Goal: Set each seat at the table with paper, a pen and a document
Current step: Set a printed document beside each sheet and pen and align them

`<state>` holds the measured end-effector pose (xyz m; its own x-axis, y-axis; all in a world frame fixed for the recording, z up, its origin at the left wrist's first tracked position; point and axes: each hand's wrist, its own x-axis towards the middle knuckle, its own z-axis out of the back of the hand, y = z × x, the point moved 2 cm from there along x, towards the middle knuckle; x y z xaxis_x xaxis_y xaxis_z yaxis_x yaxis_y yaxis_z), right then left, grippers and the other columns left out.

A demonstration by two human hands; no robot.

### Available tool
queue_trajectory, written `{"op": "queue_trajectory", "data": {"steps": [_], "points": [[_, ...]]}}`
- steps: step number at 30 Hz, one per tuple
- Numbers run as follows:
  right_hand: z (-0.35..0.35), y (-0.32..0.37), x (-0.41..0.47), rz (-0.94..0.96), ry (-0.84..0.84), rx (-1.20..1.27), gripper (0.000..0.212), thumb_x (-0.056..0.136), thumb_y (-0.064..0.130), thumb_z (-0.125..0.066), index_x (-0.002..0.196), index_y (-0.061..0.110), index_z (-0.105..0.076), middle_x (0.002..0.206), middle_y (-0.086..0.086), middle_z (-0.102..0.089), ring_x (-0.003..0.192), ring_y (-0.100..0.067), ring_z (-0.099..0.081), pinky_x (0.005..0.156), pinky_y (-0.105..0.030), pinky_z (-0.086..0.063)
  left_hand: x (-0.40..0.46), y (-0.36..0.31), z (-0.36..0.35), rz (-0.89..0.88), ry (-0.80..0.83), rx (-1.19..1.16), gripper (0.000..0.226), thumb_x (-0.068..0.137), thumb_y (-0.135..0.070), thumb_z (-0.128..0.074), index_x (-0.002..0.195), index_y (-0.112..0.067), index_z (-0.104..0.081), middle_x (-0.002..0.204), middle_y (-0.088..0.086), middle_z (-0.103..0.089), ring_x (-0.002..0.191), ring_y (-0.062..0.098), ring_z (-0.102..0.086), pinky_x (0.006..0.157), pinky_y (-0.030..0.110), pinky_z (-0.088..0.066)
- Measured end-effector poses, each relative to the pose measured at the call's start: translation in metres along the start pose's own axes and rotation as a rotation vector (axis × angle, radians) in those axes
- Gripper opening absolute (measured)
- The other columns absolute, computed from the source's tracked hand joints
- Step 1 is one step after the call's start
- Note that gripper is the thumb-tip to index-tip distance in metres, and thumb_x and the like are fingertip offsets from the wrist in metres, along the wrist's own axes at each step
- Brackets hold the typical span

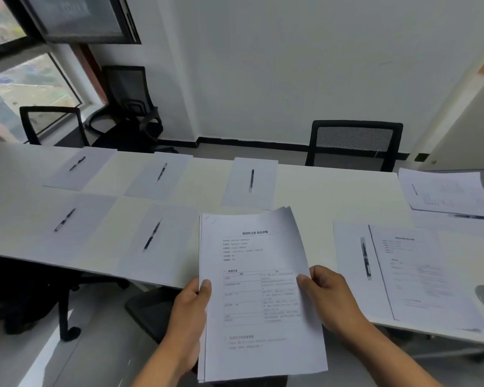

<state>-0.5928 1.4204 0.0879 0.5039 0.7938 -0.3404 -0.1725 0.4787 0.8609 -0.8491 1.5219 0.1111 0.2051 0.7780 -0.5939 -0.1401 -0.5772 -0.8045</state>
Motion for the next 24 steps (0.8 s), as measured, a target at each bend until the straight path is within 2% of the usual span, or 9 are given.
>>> {"op": "queue_trajectory", "data": {"steps": [5, 8, 13, 16, 19, 24], "points": [[-0.016, -0.010, 0.030, -0.056, 0.037, 0.107, 0.042, 0.105, 0.030, -0.060, 0.086, -0.004, -0.045, 0.074, -0.004, -0.056, 0.067, -0.017, -0.051, 0.066, -0.035, -0.041, 0.025, -0.010, 0.001, 0.013, -0.019, 0.030, 0.032, 0.119, -0.024, -0.045, 0.129, -0.018, -0.074, 0.118, 0.007, -0.084, 0.107, 0.028, -0.081, 0.102, 0.054, -0.061], [-0.030, -0.016, 0.051, -0.111, 0.047, 0.131, 0.044, 0.102, 0.035, -0.061, 0.089, -0.004, -0.046, 0.077, -0.014, -0.057, 0.069, -0.018, -0.052, 0.066, -0.038, -0.041, 0.045, -0.014, 0.004, 0.027, -0.039, 0.062, 0.031, 0.119, -0.024, -0.045, 0.129, -0.021, -0.074, 0.119, 0.004, -0.083, 0.108, 0.026, -0.081, 0.102, 0.054, -0.062], [-0.043, -0.023, 0.072, -0.152, 0.054, 0.150, 0.047, 0.099, 0.038, -0.062, 0.089, -0.005, -0.044, 0.081, -0.022, -0.055, 0.070, -0.019, -0.051, 0.066, -0.039, -0.041, 0.068, -0.012, 0.005, 0.060, -0.049, 0.083, 0.030, 0.118, -0.024, -0.046, 0.127, -0.021, -0.075, 0.118, 0.003, -0.084, 0.106, 0.024, -0.081, 0.094, 0.047, -0.064], [-0.048, -0.026, 0.080, -0.177, 0.041, 0.158, 0.046, 0.099, 0.035, -0.062, 0.084, -0.001, -0.037, 0.076, -0.007, -0.048, 0.070, -0.018, -0.044, 0.067, -0.038, -0.036, 0.084, -0.010, 0.006, 0.078, -0.049, 0.096, 0.030, 0.118, -0.023, -0.046, 0.123, -0.021, -0.076, 0.117, 0.002, -0.084, 0.104, 0.022, -0.082, 0.089, 0.044, -0.064], [-0.055, -0.034, 0.087, -0.212, 0.013, 0.161, 0.047, 0.098, 0.038, -0.061, 0.085, -0.001, -0.037, 0.077, -0.005, -0.048, 0.071, -0.018, -0.043, 0.067, -0.038, -0.035, 0.103, -0.008, 0.006, 0.106, -0.029, 0.122, 0.029, 0.118, -0.023, -0.048, 0.122, -0.023, -0.077, 0.115, -0.001, -0.084, 0.101, 0.019, -0.082, 0.082, 0.037, -0.065], [-0.068, -0.044, 0.090, -0.267, -0.039, 0.161, 0.047, 0.102, 0.034, -0.061, 0.086, -0.003, -0.037, 0.076, -0.005, -0.047, 0.070, -0.018, -0.042, 0.067, -0.037, -0.034, 0.135, 0.002, 0.014, 0.189, 0.019, 0.142, 0.030, 0.118, -0.025, -0.049, 0.122, -0.023, -0.078, 0.116, 0.001, -0.084, 0.104, 0.023, -0.081, 0.089, 0.045, -0.064]]}}
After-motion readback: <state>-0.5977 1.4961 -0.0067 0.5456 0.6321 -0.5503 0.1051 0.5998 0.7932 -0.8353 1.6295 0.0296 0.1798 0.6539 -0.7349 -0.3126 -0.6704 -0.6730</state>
